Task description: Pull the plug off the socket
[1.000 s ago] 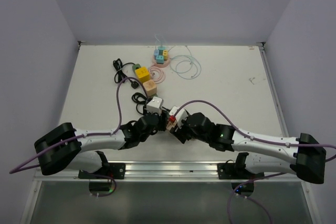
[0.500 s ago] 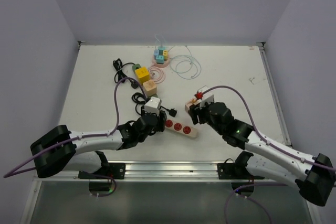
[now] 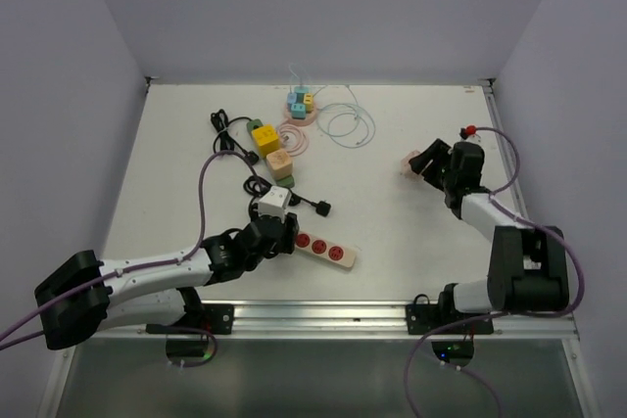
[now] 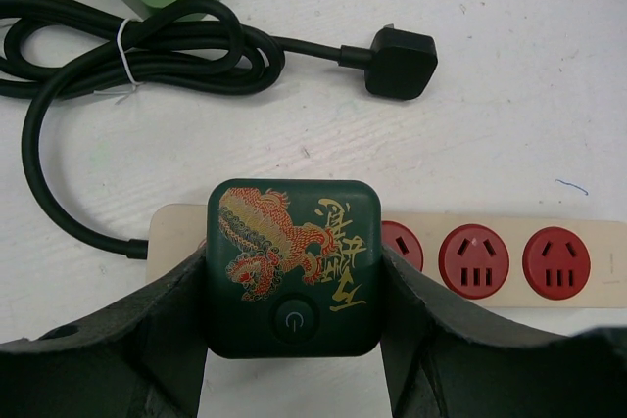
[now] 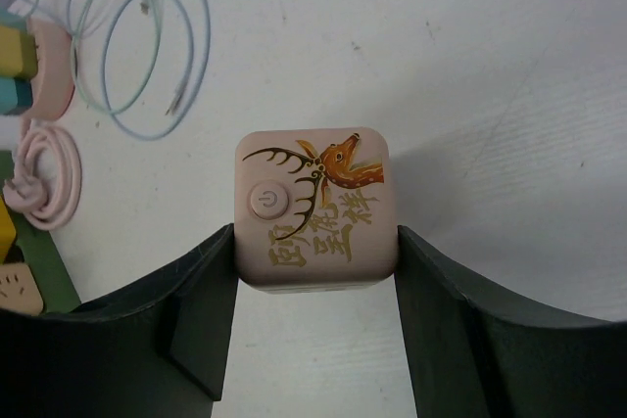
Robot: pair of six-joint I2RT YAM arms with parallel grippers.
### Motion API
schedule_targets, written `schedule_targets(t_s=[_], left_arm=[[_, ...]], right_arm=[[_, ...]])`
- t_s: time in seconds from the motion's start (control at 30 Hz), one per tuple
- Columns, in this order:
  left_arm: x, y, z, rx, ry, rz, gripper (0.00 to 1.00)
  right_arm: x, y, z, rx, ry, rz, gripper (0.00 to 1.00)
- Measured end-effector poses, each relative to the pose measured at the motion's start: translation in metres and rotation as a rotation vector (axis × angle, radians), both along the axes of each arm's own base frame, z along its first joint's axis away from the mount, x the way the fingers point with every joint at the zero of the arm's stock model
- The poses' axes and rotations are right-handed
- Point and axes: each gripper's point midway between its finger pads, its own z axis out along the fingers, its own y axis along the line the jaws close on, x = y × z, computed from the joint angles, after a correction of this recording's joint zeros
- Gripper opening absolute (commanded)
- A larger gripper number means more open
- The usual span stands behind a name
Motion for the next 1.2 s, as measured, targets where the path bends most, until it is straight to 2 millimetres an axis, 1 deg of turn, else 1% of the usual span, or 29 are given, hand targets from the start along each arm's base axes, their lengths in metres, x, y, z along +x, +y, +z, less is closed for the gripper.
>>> schedule_targets(t_s=[0.07,0.1,0.2,0.3,0.4,0.5,0.6,0.77,0.8,0.83,0.9,0.93,1.07,1.13,1.2], left_arm=[[-0.002,0.002,0.0,0.002,0.007,0.0,0.21],[-0.003,0.003,0.0,0.002,0.012,-0.001,0.22],[-0.008,0.006,0.001,0.0,0.026,-0.003,0.24],[-0.011,0.009,0.002,0.002,0.037,-0.012,0.25],[-0.013,0.01,0.003,0.0,0.041,-0.018,0.25],[-0.015,0.009,0.005,-0.011,0.042,-0.026,0.26],[-0.016,0.009,0.004,-0.013,0.046,-0.03,0.26],[-0.017,0.011,0.0,-0.003,0.053,-0.031,0.27],[-0.017,0.011,0.0,-0.002,0.054,-0.031,0.27],[-0.017,0.011,-0.001,-0.001,0.054,-0.031,0.27],[-0.017,0.01,-0.001,-0.002,0.053,-0.031,0.27],[-0.016,0.01,-0.001,-0.001,0.052,-0.031,0.27],[-0.016,0.01,-0.001,0.002,0.052,-0.032,0.27],[-0.015,0.009,-0.001,0.008,0.052,-0.033,0.27],[-0.015,0.009,-0.001,0.011,0.052,-0.035,0.27]], right_arm=[[0.021,-0.008,-0.008,0.062,0.023,-0.031,0.34],[0.033,-0.011,-0.009,0.096,0.015,-0.043,0.35],[0.069,-0.021,-0.003,0.169,-0.032,-0.066,0.38],[0.098,-0.03,0.0,0.202,-0.071,-0.076,0.4],[0.122,-0.038,-0.005,0.234,-0.089,-0.088,0.42],[0.138,-0.038,-0.016,0.283,-0.097,-0.086,0.44],[0.147,-0.036,-0.034,0.328,-0.078,-0.086,0.46],[0.16,-0.033,-0.034,0.363,-0.095,-0.062,0.5],[0.162,-0.032,-0.034,0.367,-0.095,-0.058,0.52],[0.163,-0.031,-0.035,0.37,-0.095,-0.053,0.6],[0.163,-0.032,-0.035,0.376,-0.092,-0.048,0.66],[0.163,-0.032,-0.036,0.377,-0.091,-0.048,0.67],[0.159,-0.041,-0.04,0.385,-0.066,-0.066,0.68],[0.159,-0.047,-0.041,0.384,-0.053,-0.08,0.72],[0.156,-0.056,-0.046,0.376,-0.028,-0.099,0.74]])
